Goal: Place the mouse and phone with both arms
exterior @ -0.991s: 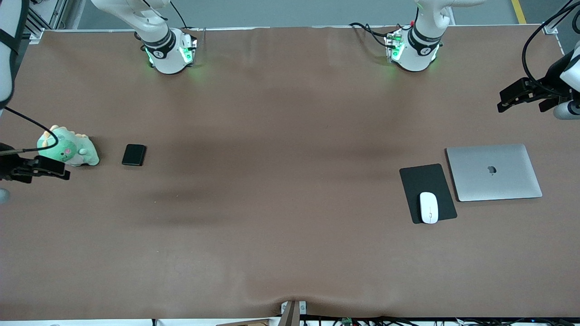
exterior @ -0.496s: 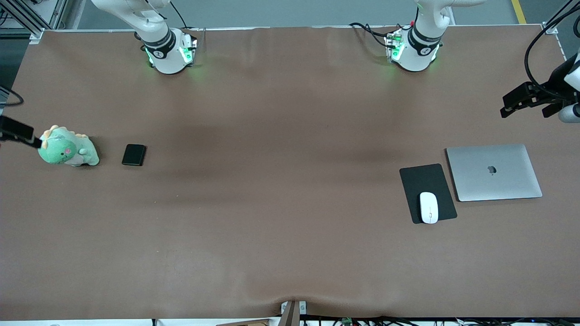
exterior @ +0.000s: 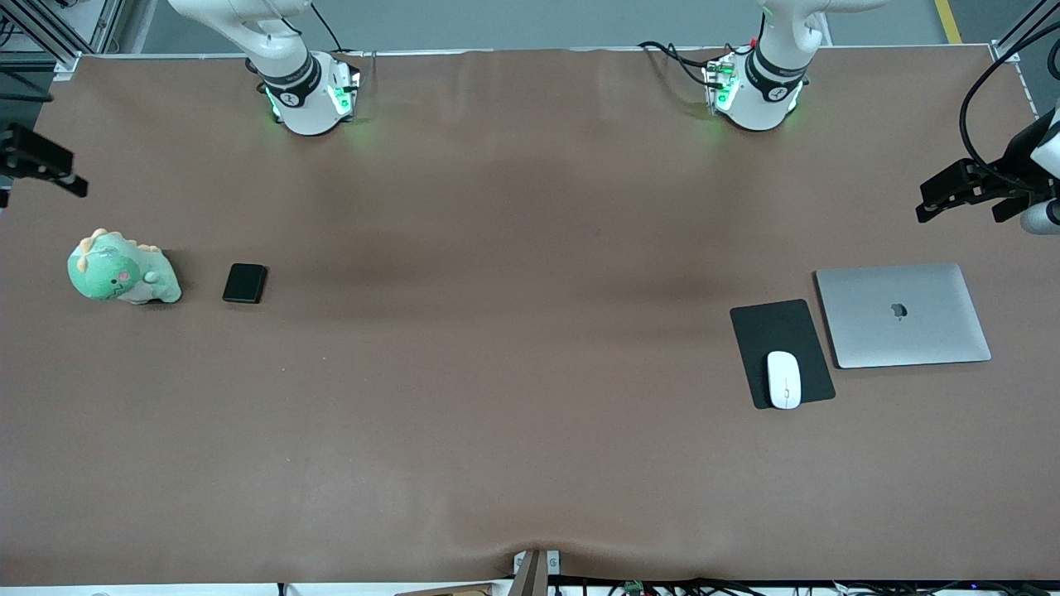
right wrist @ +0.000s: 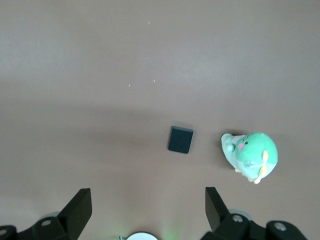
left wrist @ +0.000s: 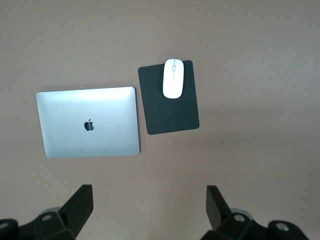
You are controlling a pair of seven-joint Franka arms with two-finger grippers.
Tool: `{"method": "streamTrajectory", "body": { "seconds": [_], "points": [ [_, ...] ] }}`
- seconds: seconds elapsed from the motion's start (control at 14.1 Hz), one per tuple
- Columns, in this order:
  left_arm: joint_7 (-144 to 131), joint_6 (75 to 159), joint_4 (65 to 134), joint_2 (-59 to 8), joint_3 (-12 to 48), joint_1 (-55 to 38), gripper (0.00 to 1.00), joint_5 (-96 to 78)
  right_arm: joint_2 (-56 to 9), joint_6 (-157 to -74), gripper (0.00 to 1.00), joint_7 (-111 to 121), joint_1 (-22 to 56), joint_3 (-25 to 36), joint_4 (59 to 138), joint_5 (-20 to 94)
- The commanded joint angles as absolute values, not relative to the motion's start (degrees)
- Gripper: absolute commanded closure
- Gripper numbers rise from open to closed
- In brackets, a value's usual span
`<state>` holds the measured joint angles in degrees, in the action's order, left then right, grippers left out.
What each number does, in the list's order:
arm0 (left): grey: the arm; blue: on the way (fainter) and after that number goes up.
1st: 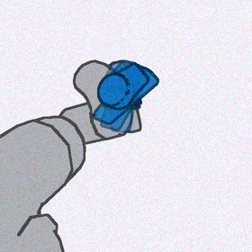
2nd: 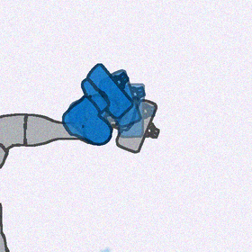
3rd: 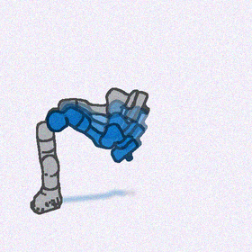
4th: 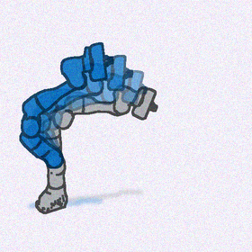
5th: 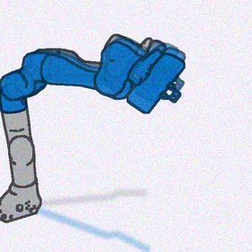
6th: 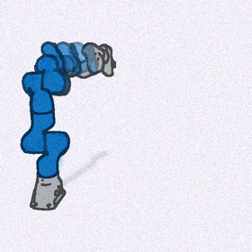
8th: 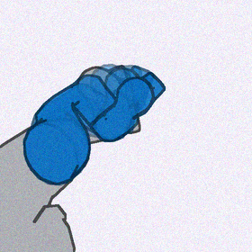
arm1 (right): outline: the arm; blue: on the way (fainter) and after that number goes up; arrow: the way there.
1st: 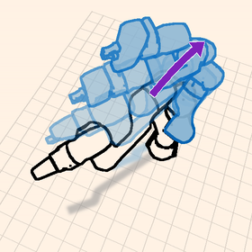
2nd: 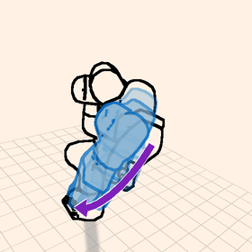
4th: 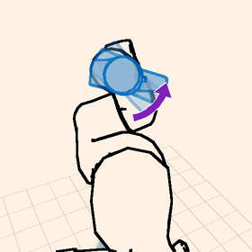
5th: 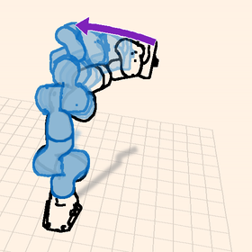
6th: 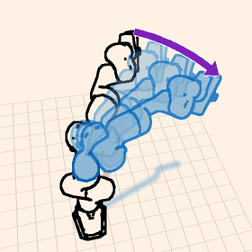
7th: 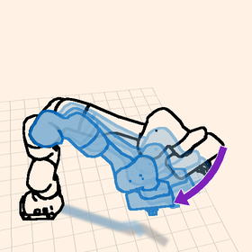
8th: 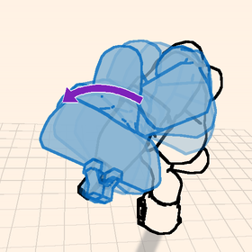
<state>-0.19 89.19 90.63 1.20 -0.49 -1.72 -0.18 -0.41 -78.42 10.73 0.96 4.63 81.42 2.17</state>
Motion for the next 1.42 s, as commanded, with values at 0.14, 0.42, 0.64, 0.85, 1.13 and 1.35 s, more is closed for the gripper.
{"method": "streamTrajectory", "body": {
  "seconds": [0.14, 0.42, 0.64, 0.85, 1.13, 1.35],
  "points": [
    [0.7, 89.6, 90.3, 1.3, -0.4, -1.9, 0.00, 0.8, 4.0, -80.2, 0.00, 10.3, -0.2, 2.6, 88.3, 0.9],
    [0.7, 89.6, 90.3, 1.3, -0.4, -1.8, 0.00, 0.9, 3.5, -79.8, 0.00, 10.8, 0.5, 4.1, 86.7, 1.0],
    [0.7, 89.6, 90.3, 1.3, -0.4, -1.8, 0.00, 0.8, 3.5, -79.9, 0.00, 10.8, 1.1, 4.0, 86.7, 0.8],
    [0.7, 89.6, 90.3, 1.3, -0.4, -1.8, 0.00, 0.8, 3.4, -79.5, 0.00, 10.8, 0.7, 4.0, 86.7, 0.9],
    [0.7, 89.6, 90.3, 1.3, -0.4, -1.8, 0.00, 0.9, 3.4, -79.6, 0.00, 10.7, 1.1, 3.9, 86.7, 0.8],
    [0.7, 89.6, 90.3, 1.3, -0.4, -1.7, 0.00, 0.9, 3.3, -79.9, 0.00, 10.7, 1.0, 3.9, 86.7, 0.7]
  ]
}}
